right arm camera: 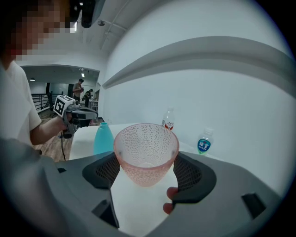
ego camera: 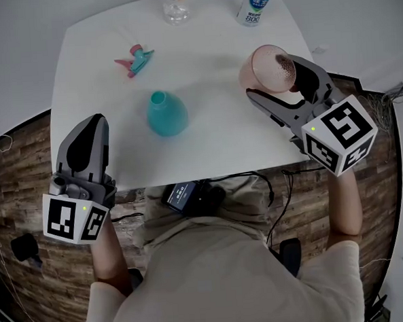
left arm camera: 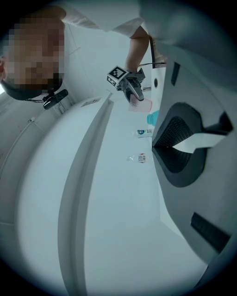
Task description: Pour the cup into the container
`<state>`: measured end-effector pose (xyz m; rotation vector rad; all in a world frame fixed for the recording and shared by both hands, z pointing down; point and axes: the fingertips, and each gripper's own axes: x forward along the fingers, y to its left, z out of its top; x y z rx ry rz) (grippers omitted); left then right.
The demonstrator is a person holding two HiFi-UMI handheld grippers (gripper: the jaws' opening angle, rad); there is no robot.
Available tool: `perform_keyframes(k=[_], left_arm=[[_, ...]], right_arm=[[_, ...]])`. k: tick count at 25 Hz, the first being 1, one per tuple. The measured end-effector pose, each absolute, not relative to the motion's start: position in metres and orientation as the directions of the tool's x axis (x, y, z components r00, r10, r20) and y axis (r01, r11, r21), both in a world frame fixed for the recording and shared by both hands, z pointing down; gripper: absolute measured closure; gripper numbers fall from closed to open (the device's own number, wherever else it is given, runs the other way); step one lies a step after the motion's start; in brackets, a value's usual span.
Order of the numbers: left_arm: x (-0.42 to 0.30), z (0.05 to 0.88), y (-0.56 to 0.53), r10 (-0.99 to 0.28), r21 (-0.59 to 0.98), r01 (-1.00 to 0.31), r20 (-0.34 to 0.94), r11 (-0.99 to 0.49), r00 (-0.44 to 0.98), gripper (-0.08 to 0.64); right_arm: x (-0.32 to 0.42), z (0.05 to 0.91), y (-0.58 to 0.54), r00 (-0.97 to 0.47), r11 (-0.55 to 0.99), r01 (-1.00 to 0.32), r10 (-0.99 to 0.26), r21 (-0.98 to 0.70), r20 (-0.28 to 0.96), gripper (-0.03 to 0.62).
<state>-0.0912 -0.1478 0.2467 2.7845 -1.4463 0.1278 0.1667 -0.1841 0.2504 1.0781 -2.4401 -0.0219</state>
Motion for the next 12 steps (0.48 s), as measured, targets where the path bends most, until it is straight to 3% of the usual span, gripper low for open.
perform_keyframes(k=[12], left_arm=[[-0.101, 0.254, -0.151, -0.829, -0.016, -0.831, 0.080, -0.557, 0.554, 0.549]], right_arm=[[0.177, 0.267, -0.188, -0.563, 0.680, -0.712, -0.701, 0.175, 0.437, 0.227]])
